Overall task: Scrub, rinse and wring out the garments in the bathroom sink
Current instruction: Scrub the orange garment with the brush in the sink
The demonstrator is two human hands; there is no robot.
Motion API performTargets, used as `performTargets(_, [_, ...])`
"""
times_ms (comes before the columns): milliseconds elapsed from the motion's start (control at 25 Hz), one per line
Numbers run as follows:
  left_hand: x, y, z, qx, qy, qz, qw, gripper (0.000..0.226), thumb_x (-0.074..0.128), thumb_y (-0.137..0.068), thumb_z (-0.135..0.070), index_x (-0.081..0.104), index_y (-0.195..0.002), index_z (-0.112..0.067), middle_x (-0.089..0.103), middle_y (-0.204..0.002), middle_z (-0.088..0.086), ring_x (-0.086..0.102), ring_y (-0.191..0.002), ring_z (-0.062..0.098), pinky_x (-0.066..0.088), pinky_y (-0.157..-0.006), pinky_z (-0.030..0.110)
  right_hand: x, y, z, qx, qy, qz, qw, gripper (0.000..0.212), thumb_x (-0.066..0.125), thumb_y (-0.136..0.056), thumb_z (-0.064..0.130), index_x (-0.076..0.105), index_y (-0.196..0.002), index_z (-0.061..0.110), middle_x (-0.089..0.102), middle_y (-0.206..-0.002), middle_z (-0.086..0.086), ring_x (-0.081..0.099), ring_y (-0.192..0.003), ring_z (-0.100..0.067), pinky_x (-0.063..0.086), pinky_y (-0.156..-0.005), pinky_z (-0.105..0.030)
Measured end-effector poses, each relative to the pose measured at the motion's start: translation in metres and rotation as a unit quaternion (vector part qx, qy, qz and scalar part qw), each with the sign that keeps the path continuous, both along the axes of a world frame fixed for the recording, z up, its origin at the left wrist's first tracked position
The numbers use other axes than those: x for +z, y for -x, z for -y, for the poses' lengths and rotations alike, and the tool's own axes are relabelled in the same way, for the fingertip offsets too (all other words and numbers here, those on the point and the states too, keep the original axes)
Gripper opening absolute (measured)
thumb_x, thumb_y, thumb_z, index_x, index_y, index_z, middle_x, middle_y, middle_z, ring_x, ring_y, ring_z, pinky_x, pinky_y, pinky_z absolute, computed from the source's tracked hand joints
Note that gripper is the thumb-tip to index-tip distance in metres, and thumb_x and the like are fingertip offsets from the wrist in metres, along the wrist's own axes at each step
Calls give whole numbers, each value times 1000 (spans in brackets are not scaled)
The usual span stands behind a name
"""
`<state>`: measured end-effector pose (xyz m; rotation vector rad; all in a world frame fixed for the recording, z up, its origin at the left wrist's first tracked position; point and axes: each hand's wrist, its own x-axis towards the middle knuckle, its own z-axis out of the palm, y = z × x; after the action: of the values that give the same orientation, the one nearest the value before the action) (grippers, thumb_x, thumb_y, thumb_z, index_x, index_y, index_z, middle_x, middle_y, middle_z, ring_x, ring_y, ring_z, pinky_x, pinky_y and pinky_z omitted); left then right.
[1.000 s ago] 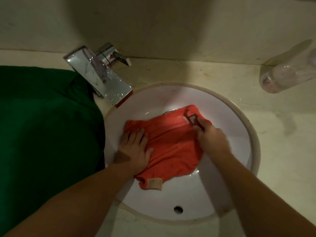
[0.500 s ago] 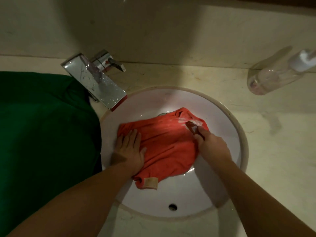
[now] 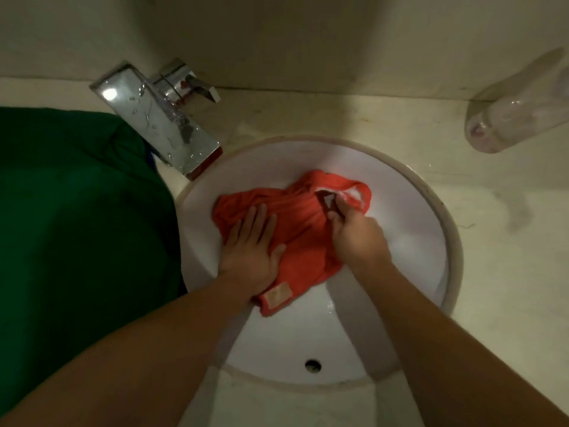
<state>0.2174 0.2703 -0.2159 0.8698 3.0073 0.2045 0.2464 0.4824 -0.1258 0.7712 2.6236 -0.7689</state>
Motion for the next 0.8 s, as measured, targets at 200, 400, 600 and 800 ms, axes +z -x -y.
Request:
performTargets(200, [-3,0,28,-13,20,-20,1000,60,32,-103,-46,45,-152,-14,36,-160,12,36,-148,28,23,-119,44,1,-53,-3,137,-17,45,989,47,35,-105,57,34,-151,50,67,-125,-15,66,-106,-42,51,-86,-44])
performTargets(400, [1,-14,14,70,44,15,996,63,32,-98,-41,46,-150,-9,42,-157,15,41,-144,32,23,-116,45,1,-30,17,35,8,-10,999,44,46,-104,49,45,-148,45,65,-134,-13,63,-115,-40,52,-93,-45])
performTargets(600, [4,-14,29,38,46,-4,998,61,32,-100,-39,46,-150,-8,43,-156,16,41,-144,32,28,-115,47,7,-51,-23,140,-43,25,989,50,35,-102,61,41,-150,47,64,-130,-10,64,-110,-39,48,-87,-41])
performTargets(800, [8,-18,22,60,100,18,993,65,20,-99,-42,29,-155,-12,32,-162,12,32,-149,29,18,-119,44,7,-40,24,118,3,-2,993,47,37,-103,56,37,-150,49,65,-132,-12,65,-111,-41,53,-90,-45])
